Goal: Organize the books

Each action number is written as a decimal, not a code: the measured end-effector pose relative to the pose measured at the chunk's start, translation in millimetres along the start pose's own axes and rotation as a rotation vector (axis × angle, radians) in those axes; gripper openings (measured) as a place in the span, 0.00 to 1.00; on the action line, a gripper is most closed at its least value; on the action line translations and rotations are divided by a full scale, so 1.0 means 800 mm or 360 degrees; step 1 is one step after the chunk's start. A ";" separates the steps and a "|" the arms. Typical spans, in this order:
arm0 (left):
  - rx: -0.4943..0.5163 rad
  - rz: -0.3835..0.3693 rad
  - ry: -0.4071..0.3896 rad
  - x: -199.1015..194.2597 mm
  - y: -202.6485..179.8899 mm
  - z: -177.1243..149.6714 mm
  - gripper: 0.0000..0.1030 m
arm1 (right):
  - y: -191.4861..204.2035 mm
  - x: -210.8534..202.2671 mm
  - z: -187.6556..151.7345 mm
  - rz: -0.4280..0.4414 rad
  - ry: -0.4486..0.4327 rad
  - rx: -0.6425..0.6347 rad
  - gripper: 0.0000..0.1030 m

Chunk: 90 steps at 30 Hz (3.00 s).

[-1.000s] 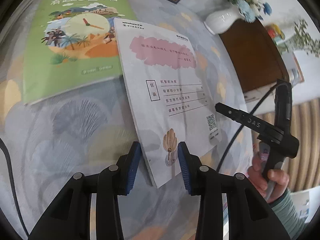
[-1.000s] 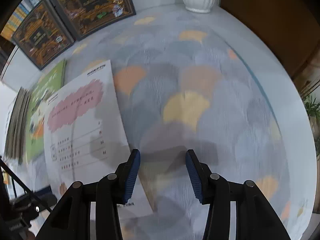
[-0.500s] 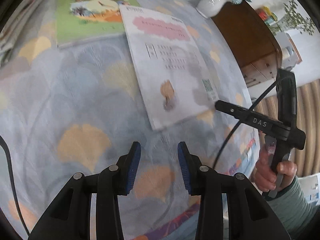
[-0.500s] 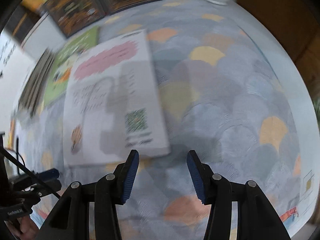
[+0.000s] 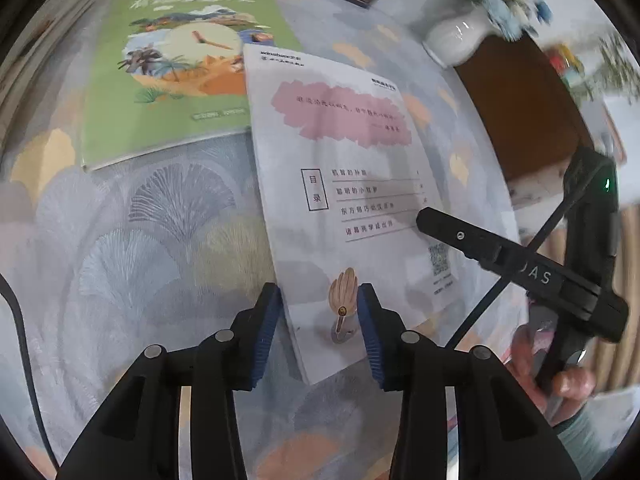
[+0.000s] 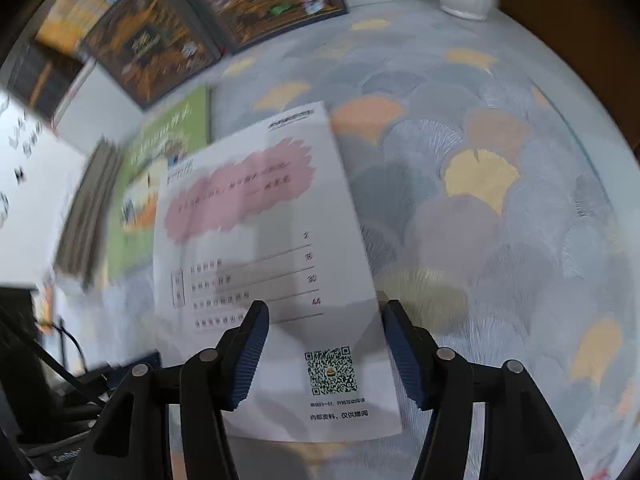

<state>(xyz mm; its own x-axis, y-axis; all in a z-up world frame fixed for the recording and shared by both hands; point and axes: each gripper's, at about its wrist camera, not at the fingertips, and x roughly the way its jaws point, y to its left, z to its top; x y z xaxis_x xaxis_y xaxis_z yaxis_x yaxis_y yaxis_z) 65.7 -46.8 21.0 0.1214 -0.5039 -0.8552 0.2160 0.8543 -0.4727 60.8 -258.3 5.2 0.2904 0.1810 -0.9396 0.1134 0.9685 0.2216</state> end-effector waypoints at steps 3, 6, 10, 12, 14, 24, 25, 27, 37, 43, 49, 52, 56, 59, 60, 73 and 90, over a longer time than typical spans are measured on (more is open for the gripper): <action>0.0175 0.0021 0.0061 -0.005 -0.013 -0.020 0.35 | -0.012 -0.009 -0.017 0.0097 0.0051 0.0036 0.57; 0.0226 -0.0028 0.0126 -0.011 -0.011 -0.047 0.35 | -0.030 -0.017 -0.043 0.0271 0.0112 0.0107 0.58; 0.0243 -0.0118 0.0199 -0.018 -0.007 -0.083 0.35 | -0.053 -0.024 -0.075 0.0513 0.0180 0.0194 0.59; 0.0271 -0.0107 0.0195 -0.018 -0.007 -0.085 0.35 | -0.063 -0.023 -0.073 0.0644 0.0207 0.0280 0.59; 0.0255 -0.0142 0.0200 -0.014 -0.003 -0.078 0.35 | -0.081 -0.033 -0.070 0.0863 0.0181 0.0390 0.59; -0.0017 -0.0376 0.0140 -0.050 0.060 -0.086 0.35 | 0.005 -0.101 -0.044 0.1541 0.0067 0.0270 0.58; -0.0047 -0.0379 0.0105 -0.061 0.070 -0.088 0.35 | 0.024 -0.108 -0.041 0.1540 0.0060 0.0213 0.58; -0.0139 -0.0370 -0.0004 -0.091 0.097 -0.091 0.35 | 0.066 -0.120 -0.030 0.1523 0.0055 0.0085 0.58; -0.0501 -0.0027 -0.0431 -0.204 0.205 -0.135 0.35 | 0.222 -0.043 -0.053 0.1372 0.0424 -0.0130 0.58; -0.0516 0.0090 -0.0280 -0.168 0.218 -0.147 0.35 | 0.218 0.016 -0.086 0.0689 0.0516 -0.0232 0.55; -0.0368 0.0259 -0.0192 -0.127 0.172 -0.168 0.35 | 0.227 0.016 -0.110 0.0256 0.0304 -0.0410 0.44; -0.0349 0.0276 -0.0190 -0.123 0.163 -0.167 0.35 | 0.232 0.017 -0.119 0.0055 0.0220 -0.0407 0.44; -0.0386 0.0205 -0.0196 -0.124 0.166 -0.170 0.35 | 0.241 0.027 -0.122 0.0159 0.0279 -0.0443 0.43; -0.0429 0.0071 -0.0187 -0.125 0.175 -0.178 0.35 | 0.246 0.034 -0.124 0.0247 0.0330 -0.0446 0.45; -0.0467 0.0030 -0.0196 -0.127 0.177 -0.183 0.35 | 0.249 0.034 -0.127 0.0241 0.0327 -0.0451 0.45; -0.0689 -0.0403 -0.0286 -0.123 0.184 -0.193 0.35 | 0.217 0.023 -0.126 0.0396 0.0325 -0.0302 0.44; -0.0726 -0.0611 -0.0410 -0.147 0.160 -0.158 0.20 | 0.146 0.022 -0.107 0.0931 0.0502 0.0265 0.45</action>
<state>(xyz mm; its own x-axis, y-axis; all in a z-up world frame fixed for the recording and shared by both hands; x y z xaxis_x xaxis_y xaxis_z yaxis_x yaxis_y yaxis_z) -43.0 138.1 33.9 0.3584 -0.7499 -0.5560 -0.1361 0.5472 -0.8258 -1.8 -127.3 -7.9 0.0603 0.7322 -0.6785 0.1742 0.6615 0.7294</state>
